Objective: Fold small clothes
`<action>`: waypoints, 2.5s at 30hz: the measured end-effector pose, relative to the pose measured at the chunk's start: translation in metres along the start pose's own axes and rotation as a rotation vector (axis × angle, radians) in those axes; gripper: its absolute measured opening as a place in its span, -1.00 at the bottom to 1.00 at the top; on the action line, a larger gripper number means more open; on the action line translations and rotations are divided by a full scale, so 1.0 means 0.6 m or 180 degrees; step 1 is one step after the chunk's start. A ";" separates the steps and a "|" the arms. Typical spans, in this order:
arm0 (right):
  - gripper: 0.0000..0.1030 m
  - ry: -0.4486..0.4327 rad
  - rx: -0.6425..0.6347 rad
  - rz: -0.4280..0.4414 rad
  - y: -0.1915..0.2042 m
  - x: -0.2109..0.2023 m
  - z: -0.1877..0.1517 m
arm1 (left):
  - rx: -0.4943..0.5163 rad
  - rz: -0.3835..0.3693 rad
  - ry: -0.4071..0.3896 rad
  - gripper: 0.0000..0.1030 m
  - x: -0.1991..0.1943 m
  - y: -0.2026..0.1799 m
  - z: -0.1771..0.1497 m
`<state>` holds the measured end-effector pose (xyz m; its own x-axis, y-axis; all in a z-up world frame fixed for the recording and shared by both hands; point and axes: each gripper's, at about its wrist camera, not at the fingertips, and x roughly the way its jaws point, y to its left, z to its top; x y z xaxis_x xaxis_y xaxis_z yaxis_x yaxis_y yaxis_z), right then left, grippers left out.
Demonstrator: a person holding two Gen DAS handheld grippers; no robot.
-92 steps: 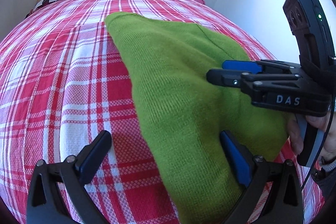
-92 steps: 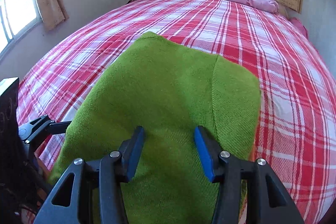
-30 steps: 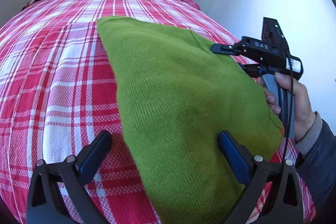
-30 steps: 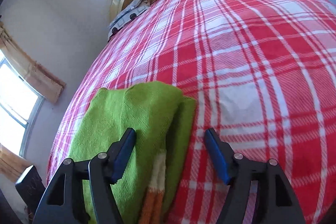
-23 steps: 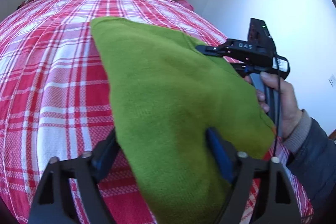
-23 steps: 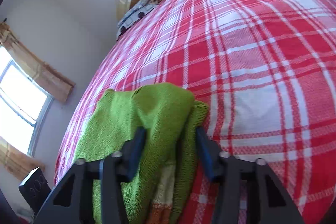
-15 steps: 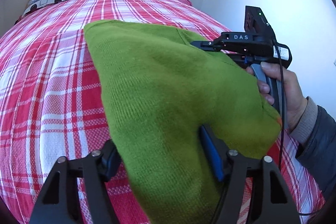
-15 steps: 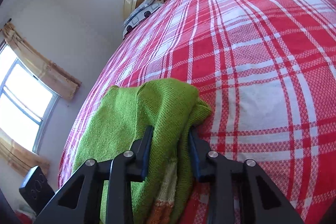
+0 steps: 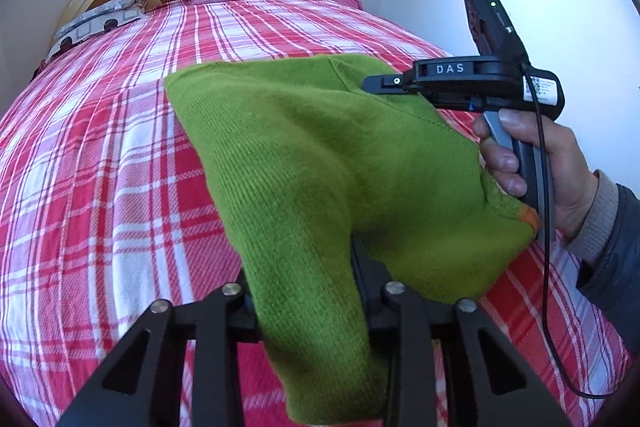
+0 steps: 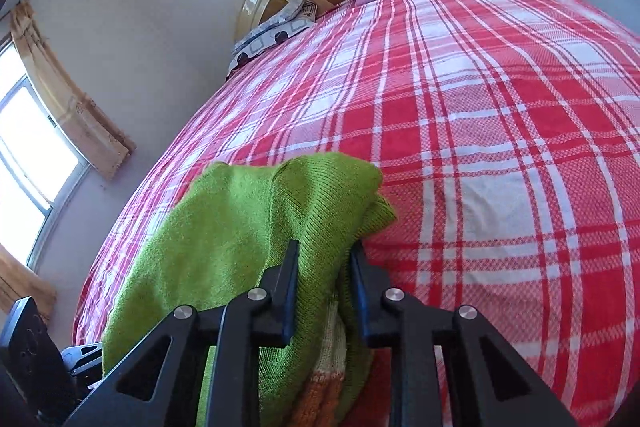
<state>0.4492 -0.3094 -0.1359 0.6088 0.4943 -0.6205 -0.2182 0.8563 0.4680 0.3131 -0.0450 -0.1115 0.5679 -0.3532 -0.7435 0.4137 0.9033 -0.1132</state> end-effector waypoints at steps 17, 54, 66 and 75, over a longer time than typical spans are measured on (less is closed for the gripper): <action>-0.67 0.0012 -0.0016 0.0461 0.120 -0.056 -0.077 | -0.0079 0.0167 0.0017 -0.42 -0.112 0.014 -0.063; -0.72 0.0541 -0.0544 0.1271 0.512 0.093 -0.148 | -0.0674 0.0985 -0.0405 -0.44 -0.349 0.186 -0.226; -0.72 0.0804 -0.0734 0.1450 0.607 0.163 -0.181 | -0.0835 0.1223 -0.0363 -0.44 -0.380 0.234 -0.286; -0.72 0.0972 -0.0834 0.1450 0.651 0.212 -0.208 | -0.0915 0.1309 -0.0284 -0.44 -0.382 0.249 -0.321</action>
<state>0.3463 0.1068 -0.1104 0.1722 0.8071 -0.5647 -0.6095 0.5377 0.5826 0.1077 0.2177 -0.0845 0.7063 0.0375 -0.7070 -0.0622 0.9980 -0.0092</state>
